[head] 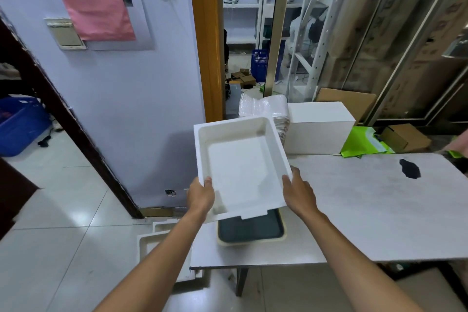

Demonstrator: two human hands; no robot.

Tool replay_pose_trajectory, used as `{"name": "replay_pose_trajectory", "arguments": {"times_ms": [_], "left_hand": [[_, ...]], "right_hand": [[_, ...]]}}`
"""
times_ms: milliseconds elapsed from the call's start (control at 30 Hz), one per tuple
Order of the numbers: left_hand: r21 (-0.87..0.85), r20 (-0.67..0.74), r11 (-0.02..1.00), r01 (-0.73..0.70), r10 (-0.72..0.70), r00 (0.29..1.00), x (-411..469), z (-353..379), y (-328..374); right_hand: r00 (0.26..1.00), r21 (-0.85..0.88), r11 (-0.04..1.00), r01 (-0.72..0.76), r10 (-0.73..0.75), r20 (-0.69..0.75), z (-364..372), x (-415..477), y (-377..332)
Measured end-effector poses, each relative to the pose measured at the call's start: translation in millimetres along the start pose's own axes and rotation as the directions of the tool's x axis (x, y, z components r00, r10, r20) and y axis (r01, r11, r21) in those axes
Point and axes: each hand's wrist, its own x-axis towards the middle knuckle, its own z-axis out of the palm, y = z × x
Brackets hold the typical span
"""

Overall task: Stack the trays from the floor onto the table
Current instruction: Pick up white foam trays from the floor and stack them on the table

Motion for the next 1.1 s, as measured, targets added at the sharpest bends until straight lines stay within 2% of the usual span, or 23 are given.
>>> {"name": "replay_pose_trajectory", "arguments": {"times_ms": [233, 567, 700, 900, 1100], "left_hand": [[0.059, 0.192, 0.998, -0.003, -0.009, 0.981, -11, 1, -16], [0.131, 0.335, 0.991, -0.027, -0.018, 0.942, -33, 9, -77], [0.188, 0.342, 0.982, -0.032, -0.035, 0.939, -39, 13, -91], [0.276, 0.291, 0.961, -0.033, -0.051, 0.955, -50, 19, -111], [0.259, 0.259, 0.965, -0.048, -0.021, 0.966, -37, 22, -107]], "right_hand": [[0.999, 0.048, 0.998, -0.035, 0.034, 0.011, 13, 0, 21], [0.975, 0.012, 0.982, -0.189, 0.186, 0.125, 40, -17, 61], [0.962, -0.008, 0.971, -0.238, 0.237, 0.136, 46, -18, 75], [0.962, -0.015, 0.974, -0.224, 0.224, 0.156, 50, -17, 84], [0.959, 0.000, 0.972, -0.235, 0.232, 0.160, 54, -7, 83]]}}
